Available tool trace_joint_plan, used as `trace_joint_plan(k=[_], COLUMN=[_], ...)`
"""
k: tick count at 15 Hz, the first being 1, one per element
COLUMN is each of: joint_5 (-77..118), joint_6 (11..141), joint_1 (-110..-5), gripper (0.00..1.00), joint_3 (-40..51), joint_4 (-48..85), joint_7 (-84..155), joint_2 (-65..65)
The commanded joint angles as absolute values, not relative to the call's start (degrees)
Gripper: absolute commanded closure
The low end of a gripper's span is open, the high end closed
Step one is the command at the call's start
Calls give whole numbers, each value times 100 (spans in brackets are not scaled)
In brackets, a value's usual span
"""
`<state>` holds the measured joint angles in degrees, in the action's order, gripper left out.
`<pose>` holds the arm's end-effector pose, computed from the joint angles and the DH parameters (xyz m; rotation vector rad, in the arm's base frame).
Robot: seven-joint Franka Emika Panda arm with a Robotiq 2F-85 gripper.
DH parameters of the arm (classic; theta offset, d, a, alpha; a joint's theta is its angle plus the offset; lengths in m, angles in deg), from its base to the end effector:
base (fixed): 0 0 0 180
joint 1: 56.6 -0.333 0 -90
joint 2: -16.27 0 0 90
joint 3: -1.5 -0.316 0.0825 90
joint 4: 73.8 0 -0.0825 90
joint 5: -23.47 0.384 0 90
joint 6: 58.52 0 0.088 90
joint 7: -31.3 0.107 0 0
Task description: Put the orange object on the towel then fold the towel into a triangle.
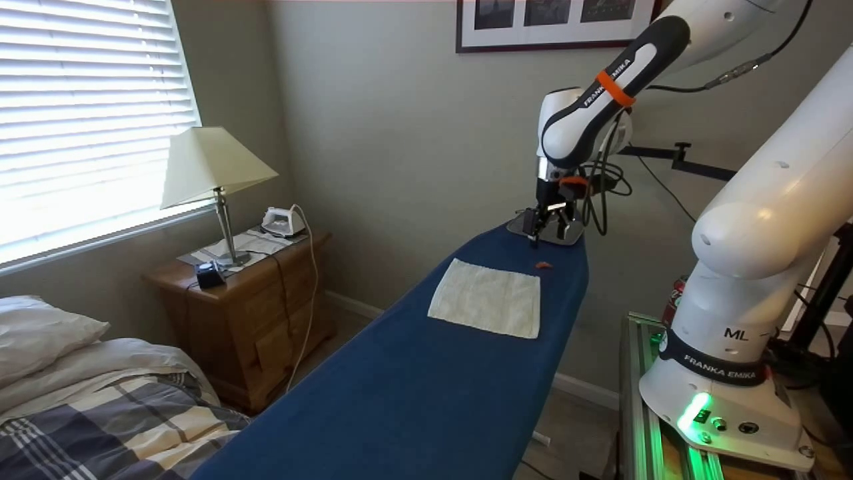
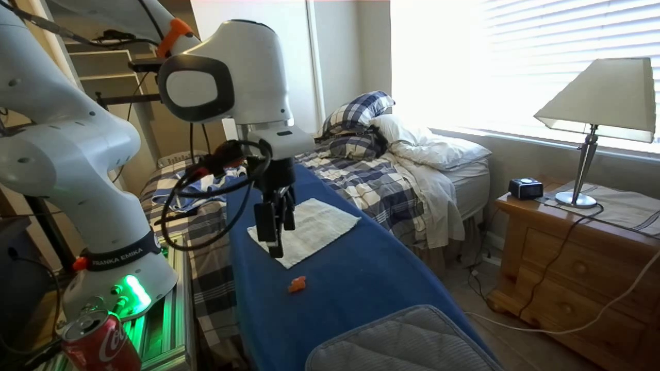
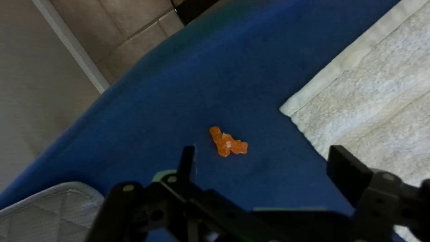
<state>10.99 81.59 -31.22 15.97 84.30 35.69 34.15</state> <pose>0.2943 -0.2375 0.3061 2.9494 -0.8998 -0.0355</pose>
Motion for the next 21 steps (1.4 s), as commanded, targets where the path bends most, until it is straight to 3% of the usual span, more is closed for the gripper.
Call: trace_joint_plan(k=[1, 7, 10, 12, 18, 19, 21], joint_5=[993, 1131, 1157, 1168, 1178, 1179, 1177], joint_6=[8712, 9254, 9364, 9402, 9390, 9391, 9390], joint_1=[-3102, -3194, -3230, -3250, -3322, -3330, -3342], gripper=[0, 1, 16, 15, 33, 44, 41], joint_3=[1722, 1875, 1930, 1958, 2002, 2001, 2000], joint_4=[8316, 8230, 8176, 8145, 8067, 8059, 8050], joint_7=[3710, 3585, 3575, 3568, 3559, 3557, 3557], joint_2=[2818, 2163, 1973, 1879, 1791, 1792, 1793])
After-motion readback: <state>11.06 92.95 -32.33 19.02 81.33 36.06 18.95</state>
